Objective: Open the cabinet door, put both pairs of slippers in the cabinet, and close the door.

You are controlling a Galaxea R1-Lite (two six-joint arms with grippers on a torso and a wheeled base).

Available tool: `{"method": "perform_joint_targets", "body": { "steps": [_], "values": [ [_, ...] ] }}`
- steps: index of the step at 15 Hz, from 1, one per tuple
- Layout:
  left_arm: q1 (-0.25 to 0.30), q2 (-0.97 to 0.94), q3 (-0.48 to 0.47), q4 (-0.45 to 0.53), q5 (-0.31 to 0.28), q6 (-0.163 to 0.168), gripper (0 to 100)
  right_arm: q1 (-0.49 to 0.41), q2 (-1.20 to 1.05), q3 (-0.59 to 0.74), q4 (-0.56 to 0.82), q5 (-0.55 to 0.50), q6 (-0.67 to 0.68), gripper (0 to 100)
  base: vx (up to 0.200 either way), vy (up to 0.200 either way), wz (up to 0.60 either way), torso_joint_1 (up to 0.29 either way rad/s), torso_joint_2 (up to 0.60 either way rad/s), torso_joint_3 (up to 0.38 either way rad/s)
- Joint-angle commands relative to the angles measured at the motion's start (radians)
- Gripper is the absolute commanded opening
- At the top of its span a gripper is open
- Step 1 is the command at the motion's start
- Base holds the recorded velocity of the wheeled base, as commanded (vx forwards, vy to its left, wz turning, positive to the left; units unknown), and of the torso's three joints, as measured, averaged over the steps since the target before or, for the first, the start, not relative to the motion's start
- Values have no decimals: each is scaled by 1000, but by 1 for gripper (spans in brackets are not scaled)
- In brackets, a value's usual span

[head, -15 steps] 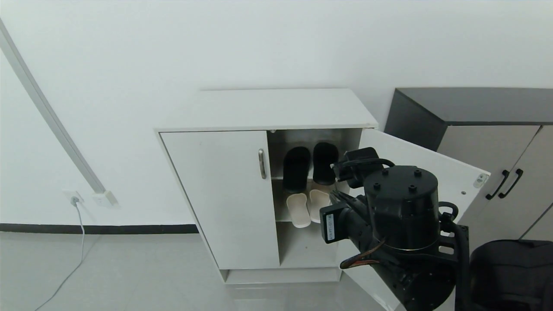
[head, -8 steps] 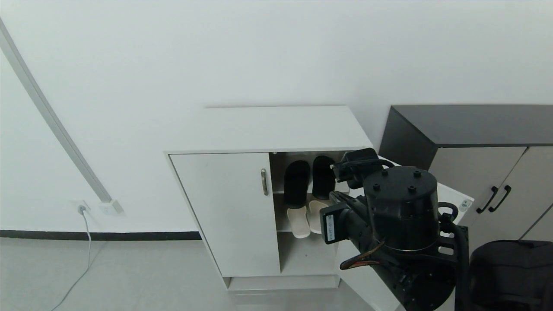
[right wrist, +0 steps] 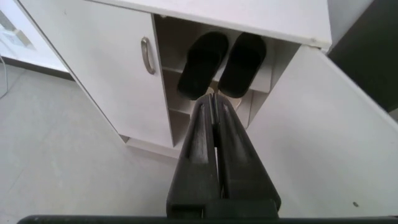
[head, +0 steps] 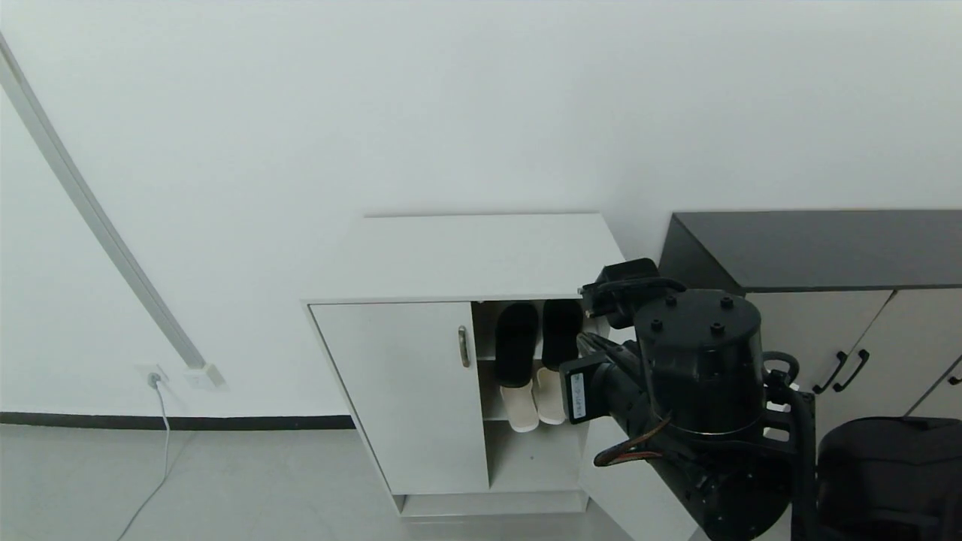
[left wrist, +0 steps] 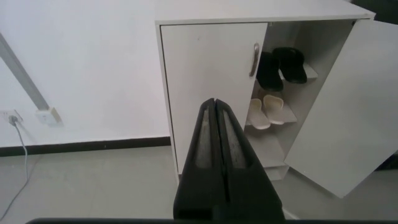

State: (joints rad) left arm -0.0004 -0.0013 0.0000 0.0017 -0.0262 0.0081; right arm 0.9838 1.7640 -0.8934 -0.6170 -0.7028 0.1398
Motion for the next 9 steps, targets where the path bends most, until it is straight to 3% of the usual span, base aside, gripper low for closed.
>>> {"method": "perform_joint_targets", "body": {
  "steps": [1, 5, 8, 9],
  "values": [
    [0, 1, 0, 0, 0, 0, 0, -1, 2, 2, 0, 0, 0, 0, 0, 0, 0, 193, -427, -232],
    [0, 1, 0, 0, 0, 0, 0, -2, 6, 2, 0, 2, 0, 0, 0, 0, 0, 171, -369, -197],
    [0, 1, 0, 0, 0, 0, 0, -2, 6, 11, 0, 16, 0, 0, 0, 0, 0, 15, -28, -14],
    [-1, 1, 0, 0, 0, 0, 0, -2, 6, 14, 0, 19, 0, 0, 0, 0, -600, 7, -7, -12]
  ]
}}
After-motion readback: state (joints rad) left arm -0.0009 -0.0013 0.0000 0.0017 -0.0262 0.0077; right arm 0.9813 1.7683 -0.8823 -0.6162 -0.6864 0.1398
